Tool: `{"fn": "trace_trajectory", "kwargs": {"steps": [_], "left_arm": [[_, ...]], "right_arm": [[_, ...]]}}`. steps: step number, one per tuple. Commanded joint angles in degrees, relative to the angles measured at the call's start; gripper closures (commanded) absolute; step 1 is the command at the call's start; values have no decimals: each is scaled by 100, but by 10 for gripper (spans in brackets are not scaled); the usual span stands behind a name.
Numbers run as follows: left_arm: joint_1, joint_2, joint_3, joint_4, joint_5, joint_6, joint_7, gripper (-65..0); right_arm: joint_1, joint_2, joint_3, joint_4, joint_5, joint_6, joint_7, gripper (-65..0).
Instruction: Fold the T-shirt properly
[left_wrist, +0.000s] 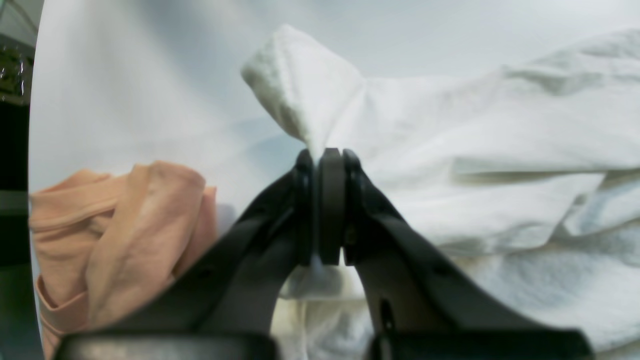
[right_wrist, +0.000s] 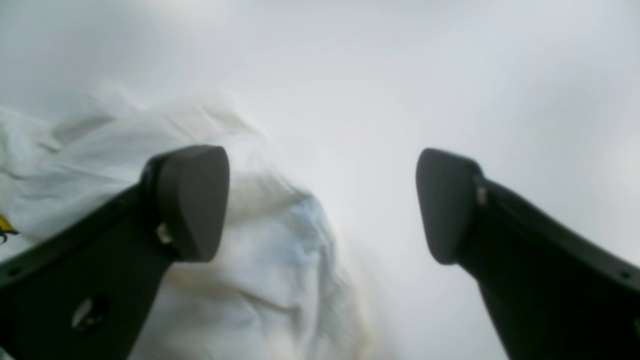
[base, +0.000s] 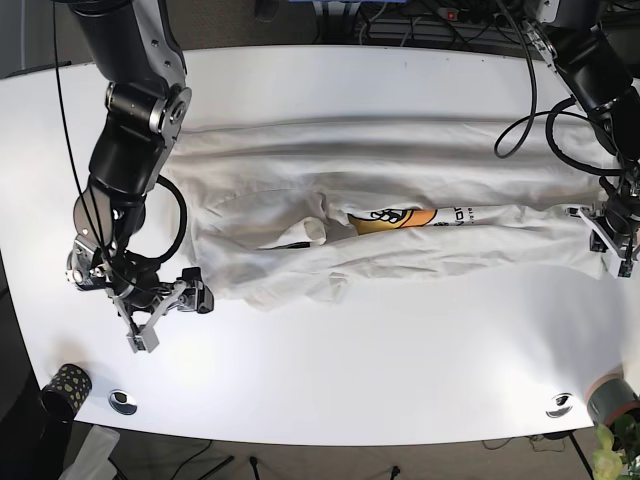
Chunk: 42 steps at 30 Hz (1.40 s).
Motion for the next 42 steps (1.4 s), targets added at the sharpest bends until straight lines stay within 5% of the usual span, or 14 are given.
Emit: {"fn": "trace_trajectory", "kwargs": {"steps": [1, 14, 32, 42], "left_arm": [[-104, -122, -7, 114, -83, -3, -123, 0], [-95, -122, -24, 105, -83, -3, -123, 0], [-148, -131, -16, 105, -74, -3, -149, 0], [-456, 1, -7, 105, -65, -3, -149, 0]], "right_arm": [[374, 53, -5, -624, 184, 80, 300, -563], [550, -219, -5, -1441, 175, 80, 494, -552], [444, -246, -5, -1406, 175, 80, 503, -24], [233, -211, 4, -140, 245, 80, 1, 0]]}}
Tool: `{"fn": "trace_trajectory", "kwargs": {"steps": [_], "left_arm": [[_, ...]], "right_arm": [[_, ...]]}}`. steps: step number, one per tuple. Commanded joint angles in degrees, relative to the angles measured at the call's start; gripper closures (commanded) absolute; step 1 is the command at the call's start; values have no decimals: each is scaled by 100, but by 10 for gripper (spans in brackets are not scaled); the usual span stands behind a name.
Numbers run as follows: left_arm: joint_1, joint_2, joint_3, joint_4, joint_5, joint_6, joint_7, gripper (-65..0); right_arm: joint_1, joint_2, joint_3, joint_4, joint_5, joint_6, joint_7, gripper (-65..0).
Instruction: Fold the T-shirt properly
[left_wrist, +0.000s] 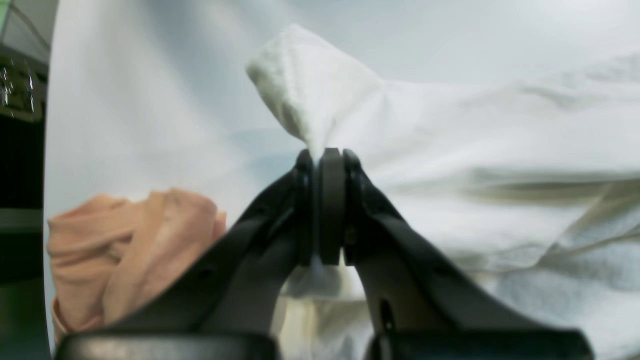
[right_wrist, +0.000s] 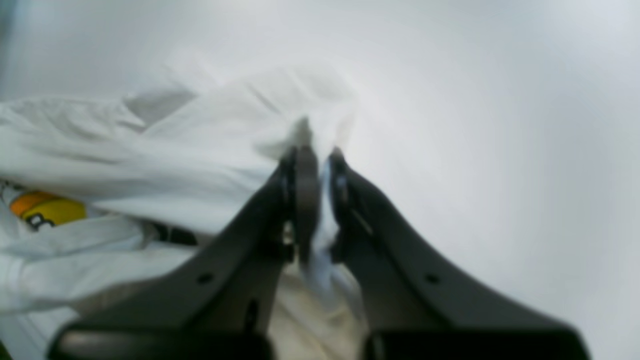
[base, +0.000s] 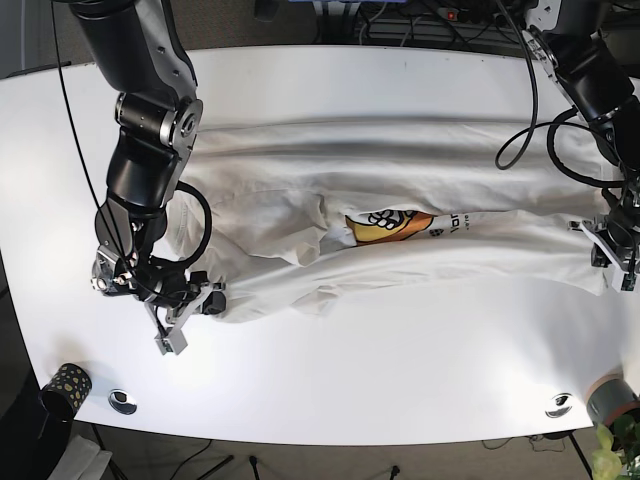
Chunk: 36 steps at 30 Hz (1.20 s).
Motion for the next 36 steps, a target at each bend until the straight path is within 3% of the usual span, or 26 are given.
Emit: {"fn": "trace_trajectory", "kwargs": {"steps": [1, 11, 20, 27, 36], "left_arm": [[-220, 23, -27, 105, -37, 10, -123, 0], [-475, 50, -27, 123, -37, 10, -131, 0], [-501, 50, -35, 132, -37, 10, -131, 0], [-246, 50, -343, 193, -63, 10, -114, 0], [0, 67, -440, 351, -63, 10, -105, 0]], "right_arm": [[76, 80, 17, 664, 149, 49, -89, 0], [-434, 62, 17, 2897, 149, 49, -1214, 0], [-1076, 62, 17, 4549, 158, 49, -1865, 0], [-1806, 62, 26, 5349, 457, 49, -1935, 0], [-2184, 80, 52, 5402, 694, 49, -1908, 0]]}}
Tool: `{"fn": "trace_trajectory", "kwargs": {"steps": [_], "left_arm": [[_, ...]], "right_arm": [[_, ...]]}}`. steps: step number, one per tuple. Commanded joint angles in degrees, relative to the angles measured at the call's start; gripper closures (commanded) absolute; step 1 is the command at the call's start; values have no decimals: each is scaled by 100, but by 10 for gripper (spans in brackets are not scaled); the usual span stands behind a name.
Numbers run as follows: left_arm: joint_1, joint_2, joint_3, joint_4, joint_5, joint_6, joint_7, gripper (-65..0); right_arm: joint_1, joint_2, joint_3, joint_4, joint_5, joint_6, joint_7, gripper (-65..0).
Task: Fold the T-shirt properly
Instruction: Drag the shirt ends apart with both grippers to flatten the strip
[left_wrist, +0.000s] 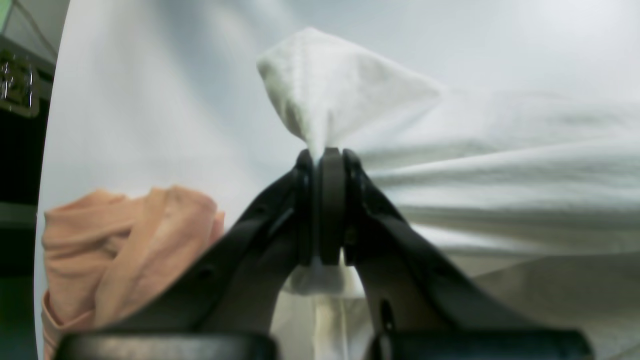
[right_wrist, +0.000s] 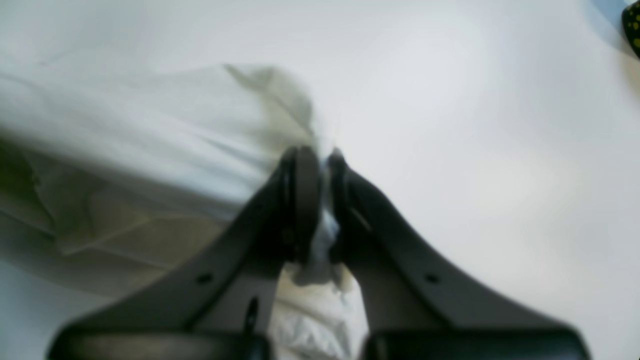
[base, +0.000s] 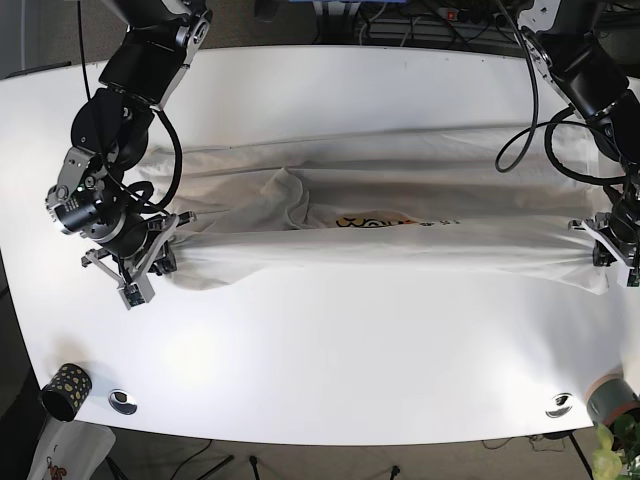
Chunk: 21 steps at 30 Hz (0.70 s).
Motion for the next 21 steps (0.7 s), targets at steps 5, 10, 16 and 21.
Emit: {"fn": "trace_trajectory", "kwargs": {"steps": [5, 10, 16, 21], "left_arm": [[-44, 18, -64, 172, -13, 66, -87, 0], [255, 27, -73, 524, -13, 66, 238, -1], [633, 44, -64, 814, -22, 66, 625, -3], [1037, 44, -64, 1201, -22, 66, 713, -3]], "right_arm": [[21, 89, 44, 122, 10, -10, 67, 0], [-181, 106, 52, 139, 10, -10, 67, 0], [-577, 89, 52, 702, 10, -10, 67, 0], [-920, 80, 52, 1097, 10, -10, -38, 0]]}}
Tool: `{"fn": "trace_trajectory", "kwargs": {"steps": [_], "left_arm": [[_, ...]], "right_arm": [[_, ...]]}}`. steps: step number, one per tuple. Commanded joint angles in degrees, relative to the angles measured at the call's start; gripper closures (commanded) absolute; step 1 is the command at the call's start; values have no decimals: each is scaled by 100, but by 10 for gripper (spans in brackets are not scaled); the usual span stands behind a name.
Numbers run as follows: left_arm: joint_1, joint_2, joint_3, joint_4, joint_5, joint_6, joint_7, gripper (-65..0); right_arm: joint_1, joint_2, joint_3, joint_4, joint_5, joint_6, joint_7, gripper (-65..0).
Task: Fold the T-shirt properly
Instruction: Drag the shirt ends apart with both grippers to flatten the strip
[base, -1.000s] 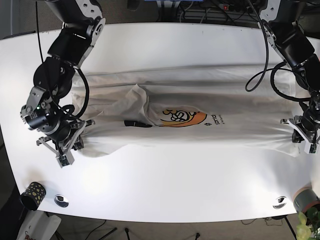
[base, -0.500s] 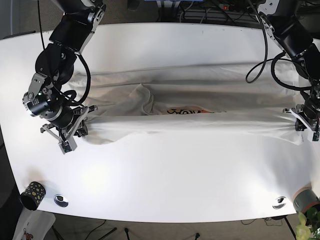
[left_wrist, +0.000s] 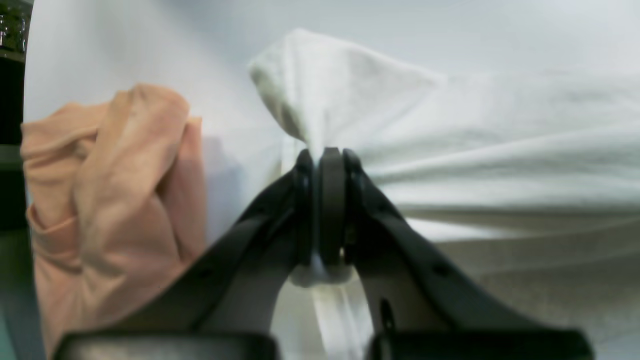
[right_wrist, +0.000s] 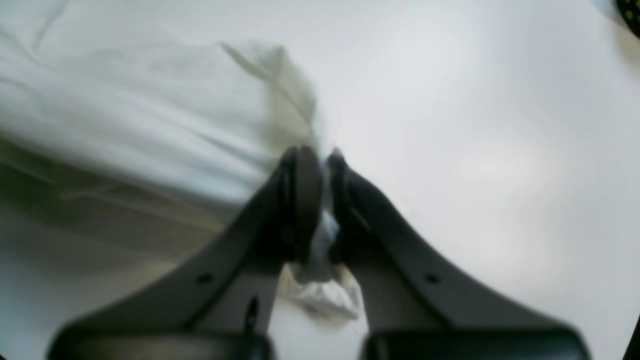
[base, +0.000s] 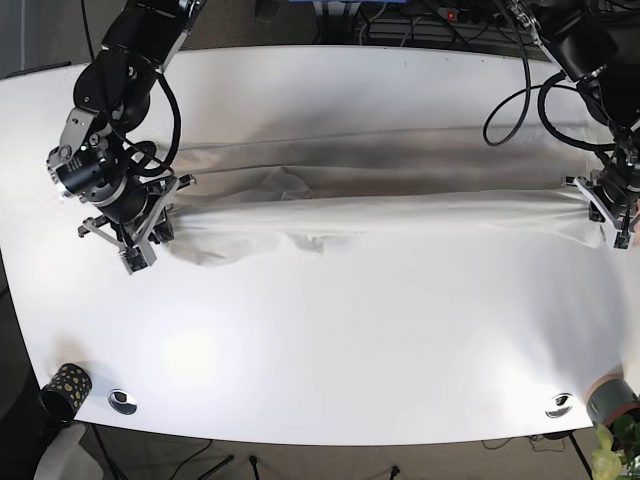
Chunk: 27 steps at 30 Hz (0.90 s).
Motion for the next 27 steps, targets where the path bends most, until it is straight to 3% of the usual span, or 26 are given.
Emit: {"fn": "trace_trajectory", "kwargs": {"steps": [1, 9, 12, 15, 16, 19, 21, 27], "left_arm": [[45, -137, -40, 259, 33, 58, -59, -3], [503, -146, -49, 277, 33, 58, -77, -4], [608, -155, -40, 277, 33, 58, -68, -14], [705, -155, -14, 268, 42, 58, -68, -121], [731, -155, -14, 268, 42, 58, -68, -182], [749, -146, -5, 268, 42, 58, -59, -351], [749, -146, -5, 312, 42, 58, -59, -410], [731, -146, -31, 804, 33, 58, 20, -399]], "right_arm": [[-2, 76, 28, 147, -29, -10, -23, 0], [-450, 76, 28, -214, -29, -10, 30, 0], [-556, 76, 28, -486, -29, -10, 144, -70], [-652, 76, 99, -750, -29, -10, 390, -235], [-679, 76, 213, -794, -29, -10, 452, -306], [-679, 23, 503, -768, -20, -10, 487, -438], [-679, -39, 644, -609, 24, -10, 478, -466], [-775, -48, 758, 6, 753, -10, 258, -466]]}}
